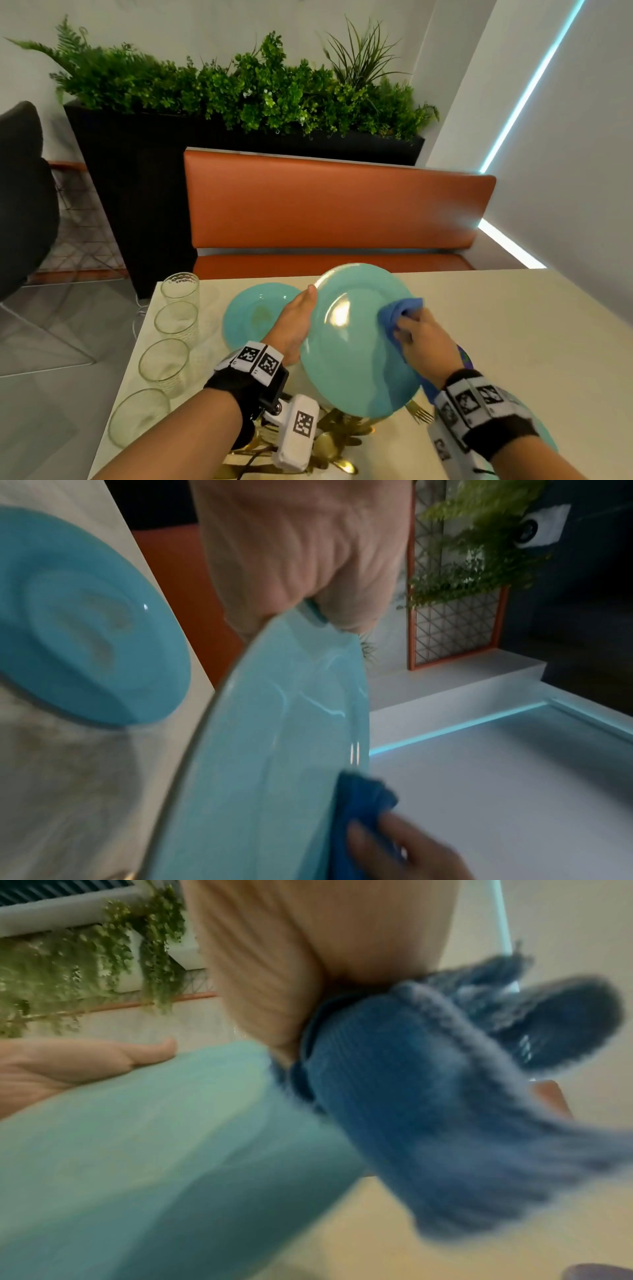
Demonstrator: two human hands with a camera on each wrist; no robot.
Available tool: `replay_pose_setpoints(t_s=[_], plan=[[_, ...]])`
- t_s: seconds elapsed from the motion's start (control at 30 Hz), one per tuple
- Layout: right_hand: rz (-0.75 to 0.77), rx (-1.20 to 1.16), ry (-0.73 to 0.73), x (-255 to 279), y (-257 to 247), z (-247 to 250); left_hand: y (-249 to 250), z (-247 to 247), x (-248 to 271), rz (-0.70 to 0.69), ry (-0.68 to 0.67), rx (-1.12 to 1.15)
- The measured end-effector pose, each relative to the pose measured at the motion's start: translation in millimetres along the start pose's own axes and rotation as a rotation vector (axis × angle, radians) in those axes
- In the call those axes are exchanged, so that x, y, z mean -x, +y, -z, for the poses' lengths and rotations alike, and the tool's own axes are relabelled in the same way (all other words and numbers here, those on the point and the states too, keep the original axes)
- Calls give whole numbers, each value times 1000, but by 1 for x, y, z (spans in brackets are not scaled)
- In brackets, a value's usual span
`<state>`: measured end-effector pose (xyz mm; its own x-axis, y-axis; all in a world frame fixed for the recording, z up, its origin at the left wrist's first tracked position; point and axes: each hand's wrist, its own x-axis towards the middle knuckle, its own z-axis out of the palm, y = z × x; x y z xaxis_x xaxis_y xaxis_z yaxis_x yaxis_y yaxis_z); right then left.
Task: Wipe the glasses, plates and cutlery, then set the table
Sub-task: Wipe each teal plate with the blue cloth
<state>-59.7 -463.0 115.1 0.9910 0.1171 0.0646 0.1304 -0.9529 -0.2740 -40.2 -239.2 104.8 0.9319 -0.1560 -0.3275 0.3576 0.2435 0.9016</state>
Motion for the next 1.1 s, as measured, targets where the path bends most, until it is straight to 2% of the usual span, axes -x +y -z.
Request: replay_pose_setpoints(t_s=[0.03,0.07,0.1,0.2,0.27,0.3,0.33,0.4,0.43,0.47,0.5,0.57,0.63,0.67,0.73,0.8,0.87,0.9,0.97,1.0,1.1], plan=[[-85,-45,93,-4,-12,-7,-3,-9,2,-8,-13,-19],[-106,-90,112,-6,-29,-17,-5,-16,2,-29,-12,-48],[-45,-136,75,-2,-44,-30,-6,-23,2,-50,6,-78],[240,-185,-167,28,-53,-47,-2,-20,-3,-67,89,-59],[287,-67,-337,36,-23,-33,1,-10,-7,-47,104,-22],[227,-45,-365,34,-5,-25,-1,-6,-10,-36,108,-15],[140,-25,-312,28,11,-19,-2,-5,-8,-31,91,-20],[-67,-54,-34,11,22,-15,-7,-14,-5,-20,59,-78],[-141,-100,88,5,13,-18,-10,-23,-5,-30,32,-109],[-149,-143,153,1,-4,-23,-13,-30,-6,-56,-4,-132],[-105,-191,156,3,-21,-31,-12,-37,-6,-79,-6,-150],[82,-252,30,23,-45,-47,-5,-45,-7,-90,21,-126],[270,-194,-142,49,-40,-48,-3,-40,-13,-70,35,-60],[282,-157,-172,52,-23,-43,-4,-37,-17,-55,52,-41],[205,-110,-91,44,14,-34,-9,-33,-21,-28,56,-34],[-20,-132,19,27,35,-27,-13,-42,-19,-15,26,-37],[-179,-159,138,10,27,-32,-16,-58,-15,-16,-8,-53],[-175,-197,159,9,12,-34,-18,-66,-15,-31,-8,-59],[-7,-314,124,22,-18,-46,-20,-74,-17,-63,23,-79],[86,-333,46,36,-23,-52,-20,-75,-20,-70,41,-72],[250,-216,-180,68,8,-52,-23,-71,-28,-37,50,-27]])
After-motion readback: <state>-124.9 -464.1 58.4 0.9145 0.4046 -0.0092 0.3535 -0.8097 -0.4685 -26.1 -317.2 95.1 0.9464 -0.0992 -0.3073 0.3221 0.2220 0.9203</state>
